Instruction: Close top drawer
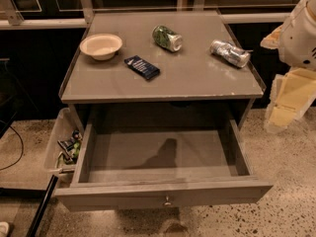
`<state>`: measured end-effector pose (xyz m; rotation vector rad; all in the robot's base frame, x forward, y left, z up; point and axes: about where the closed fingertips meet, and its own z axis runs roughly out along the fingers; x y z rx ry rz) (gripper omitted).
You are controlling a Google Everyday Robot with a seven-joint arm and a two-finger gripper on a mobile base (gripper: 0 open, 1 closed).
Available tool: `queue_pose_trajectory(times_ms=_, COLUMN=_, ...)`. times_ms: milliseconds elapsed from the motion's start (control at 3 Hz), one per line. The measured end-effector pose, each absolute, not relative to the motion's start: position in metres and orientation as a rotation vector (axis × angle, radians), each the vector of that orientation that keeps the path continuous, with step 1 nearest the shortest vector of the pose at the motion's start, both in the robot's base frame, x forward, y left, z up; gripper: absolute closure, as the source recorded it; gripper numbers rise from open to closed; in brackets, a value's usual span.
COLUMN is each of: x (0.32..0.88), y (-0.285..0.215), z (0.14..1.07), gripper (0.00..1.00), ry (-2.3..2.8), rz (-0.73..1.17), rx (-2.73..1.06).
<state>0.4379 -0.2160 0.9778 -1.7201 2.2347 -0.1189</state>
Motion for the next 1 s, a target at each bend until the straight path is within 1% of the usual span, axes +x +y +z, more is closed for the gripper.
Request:
queue_pose_trajectory(times_ms=333, x=0.438, y=-0.216, z=0.978, gripper=0.00, ry=2.235, rz=-0.119, rx=-1.720)
queue_pose_trajectory(times_ms=667, x=0.426, y=-0.217, z=0.949, gripper=0.00, ry=2.230, rz=-0.055, rx=-1.738)
queue_pose_trajectory(times_ms=1000, x=0.400, y=-0.214, z=0.891, gripper=0.00, ry=2.235, rz=0.049, rx=-1.772)
